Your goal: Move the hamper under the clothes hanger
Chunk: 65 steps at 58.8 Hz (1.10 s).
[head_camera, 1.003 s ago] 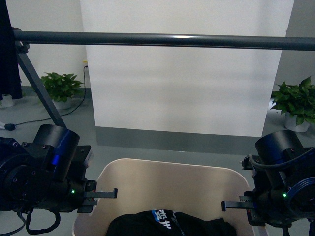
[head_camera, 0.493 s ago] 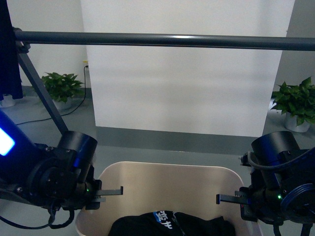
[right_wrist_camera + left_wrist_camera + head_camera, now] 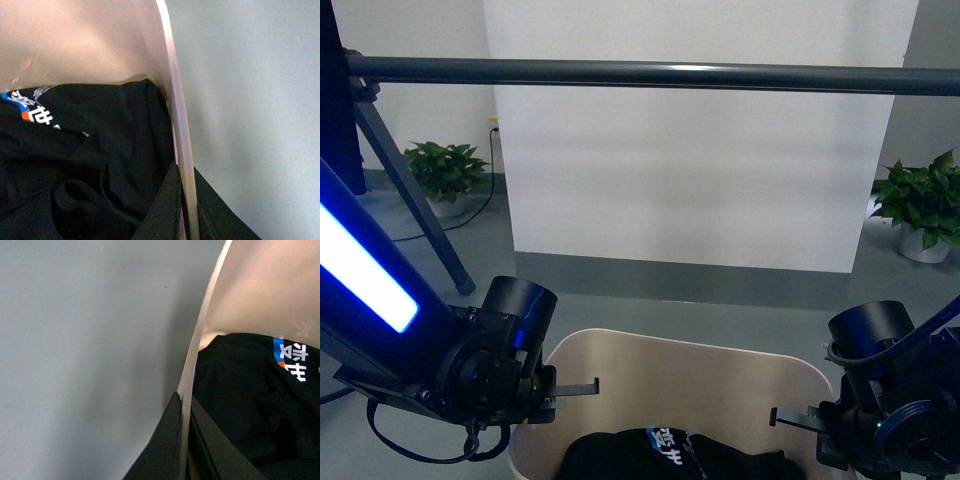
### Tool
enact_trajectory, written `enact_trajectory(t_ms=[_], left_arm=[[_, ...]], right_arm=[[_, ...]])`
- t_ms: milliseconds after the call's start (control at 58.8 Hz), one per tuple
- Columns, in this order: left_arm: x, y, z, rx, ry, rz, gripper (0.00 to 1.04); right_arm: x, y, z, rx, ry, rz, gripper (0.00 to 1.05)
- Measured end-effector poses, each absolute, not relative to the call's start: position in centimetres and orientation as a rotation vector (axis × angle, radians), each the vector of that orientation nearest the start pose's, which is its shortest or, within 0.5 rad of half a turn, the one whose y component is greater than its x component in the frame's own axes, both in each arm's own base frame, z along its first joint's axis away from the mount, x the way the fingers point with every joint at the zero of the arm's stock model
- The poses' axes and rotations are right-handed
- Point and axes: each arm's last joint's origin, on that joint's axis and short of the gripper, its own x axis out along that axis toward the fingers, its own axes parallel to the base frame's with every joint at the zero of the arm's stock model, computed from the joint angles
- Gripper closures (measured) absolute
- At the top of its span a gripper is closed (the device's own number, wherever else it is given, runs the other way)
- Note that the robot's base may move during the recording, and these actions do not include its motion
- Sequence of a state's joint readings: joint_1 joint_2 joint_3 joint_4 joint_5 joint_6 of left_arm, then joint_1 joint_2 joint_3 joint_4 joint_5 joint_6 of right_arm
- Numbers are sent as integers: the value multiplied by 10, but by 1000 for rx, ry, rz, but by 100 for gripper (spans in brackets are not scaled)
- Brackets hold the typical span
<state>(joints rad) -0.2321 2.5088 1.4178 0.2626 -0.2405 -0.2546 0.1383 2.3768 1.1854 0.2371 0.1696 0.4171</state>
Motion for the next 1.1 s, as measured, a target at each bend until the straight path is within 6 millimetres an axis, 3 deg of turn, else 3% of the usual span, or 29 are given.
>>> enact_trajectory(t_ms=[408,493,629,850,1003,1105], left_arm=[[442,-102,-5,-77,810,82,100],[439,-102,-8,-126,827,82,85],[425,-99,-25,-159,891,95,67],[425,-101,-22,-164,870,96,42],[429,-102,-7,-162,832,95,23],[436,-103,24,-161,757,73,5]], right_arm=[[424,51,-6,255,897,-246,102],[424,51,-6,255,895,-246,101],[422,50,-11,291,911,-243,81],[416,50,-15,301,921,-247,57],[418,50,1,306,881,-245,37],[424,51,28,312,818,-231,18]])
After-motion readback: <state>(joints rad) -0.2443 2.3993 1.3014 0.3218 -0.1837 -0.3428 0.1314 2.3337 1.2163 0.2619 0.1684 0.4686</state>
